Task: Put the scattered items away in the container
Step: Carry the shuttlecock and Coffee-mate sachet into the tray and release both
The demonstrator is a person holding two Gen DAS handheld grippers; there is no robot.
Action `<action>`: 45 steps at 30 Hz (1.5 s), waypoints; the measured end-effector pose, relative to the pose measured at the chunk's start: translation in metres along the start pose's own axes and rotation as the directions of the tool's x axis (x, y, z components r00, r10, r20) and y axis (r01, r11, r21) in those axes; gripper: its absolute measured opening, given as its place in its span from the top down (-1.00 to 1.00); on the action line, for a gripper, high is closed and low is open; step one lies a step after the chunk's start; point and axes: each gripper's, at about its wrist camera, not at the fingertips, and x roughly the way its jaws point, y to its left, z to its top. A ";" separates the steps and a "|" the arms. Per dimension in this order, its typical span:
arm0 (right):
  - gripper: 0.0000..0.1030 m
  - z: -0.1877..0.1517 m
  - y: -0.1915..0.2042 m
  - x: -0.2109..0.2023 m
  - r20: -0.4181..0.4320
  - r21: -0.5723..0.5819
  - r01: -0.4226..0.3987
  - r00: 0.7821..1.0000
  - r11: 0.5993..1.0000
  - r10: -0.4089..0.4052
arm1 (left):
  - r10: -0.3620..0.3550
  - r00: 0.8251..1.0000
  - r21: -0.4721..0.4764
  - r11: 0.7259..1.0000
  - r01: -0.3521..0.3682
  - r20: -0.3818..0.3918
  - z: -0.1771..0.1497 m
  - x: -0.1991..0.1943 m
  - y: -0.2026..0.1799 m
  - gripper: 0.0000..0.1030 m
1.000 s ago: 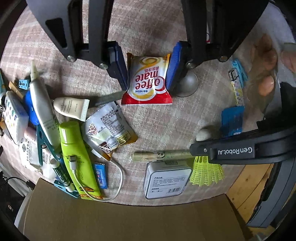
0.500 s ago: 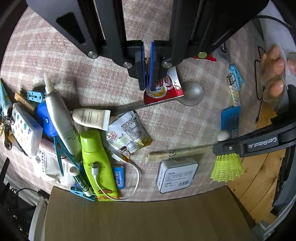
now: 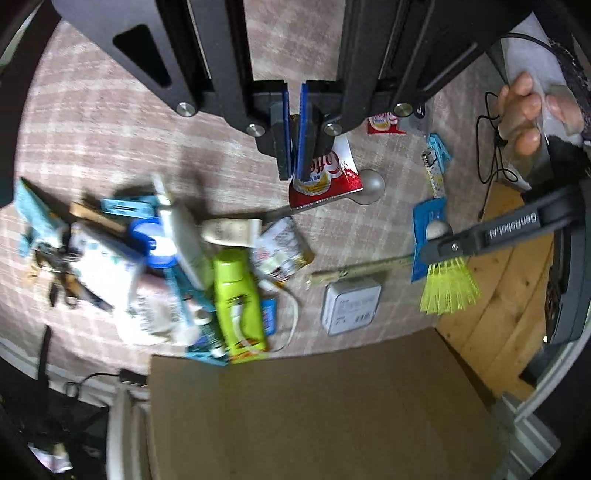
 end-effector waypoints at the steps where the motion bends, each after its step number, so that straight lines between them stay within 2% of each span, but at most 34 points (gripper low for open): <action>1: 0.93 -0.003 -0.006 -0.003 0.010 0.007 0.003 1.000 1.000 -0.003 | -0.006 1.000 0.012 1.000 0.006 0.004 -0.002 -0.002 -0.011 0.51; 6: 0.93 -0.020 -0.043 -0.044 0.058 0.042 0.016 0.998 0.999 -0.019 | -0.041 0.999 0.066 0.997 0.041 0.008 -0.023 -0.022 -0.064 0.51; 15: 0.93 -0.047 -0.146 -0.131 0.139 0.137 0.072 0.986 0.988 -0.091 | -0.132 0.991 0.198 0.971 0.133 -0.015 -0.060 -0.028 -0.198 0.51; 24: 0.93 -0.079 -0.264 -0.212 0.191 0.254 0.149 0.961 0.956 -0.200 | -0.245 0.967 0.322 0.912 0.255 -0.072 -0.108 -0.031 -0.347 0.51; 28: 0.93 -0.093 -0.309 -0.240 0.199 0.300 0.180 0.949 0.937 -0.246 | -0.268 0.958 0.369 0.885 0.285 -0.099 -0.131 -0.028 -0.404 0.51; 37: 0.92 -0.120 -0.379 -0.275 0.193 0.355 0.214 0.936 0.910 -0.295 | -0.303 0.940 0.446 0.828 0.340 -0.155 -0.173 -0.028 -0.497 0.50; 39: 0.89 -0.123 -0.386 -0.280 0.199 0.349 0.200 0.939 0.915 -0.281 | -0.313 0.934 0.467 0.809 0.358 -0.174 -0.179 -0.029 -0.511 0.44; 40: 0.72 -0.123 -0.388 -0.281 0.199 0.348 0.197 0.940 0.917 -0.278 | -0.310 0.932 0.469 0.806 0.362 -0.187 -0.181 -0.027 -0.515 0.11; 41: 0.58 -0.124 -0.389 -0.282 0.202 0.352 0.201 0.937 0.914 -0.284 | -0.313 0.931 0.465 0.806 0.366 -0.190 -0.182 -0.026 -0.517 -0.13; 42: 0.27 -0.125 -0.391 -0.284 0.208 0.358 0.206 0.933 0.911 -0.293 | -0.314 0.933 0.459 0.812 0.360 -0.177 -0.183 -0.027 -0.518 -0.14; 43: 0.10 -0.125 -0.392 -0.286 0.217 0.361 0.208 0.930 0.909 -0.298 | -0.307 0.937 0.457 0.818 0.349 -0.165 -0.183 -0.027 -0.518 -0.13; 45: 0.09 -0.127 -0.393 -0.288 0.227 0.360 0.208 0.926 0.910 -0.302 | -0.296 0.942 0.461 0.822 0.335 -0.157 -0.183 -0.027 -0.518 -0.11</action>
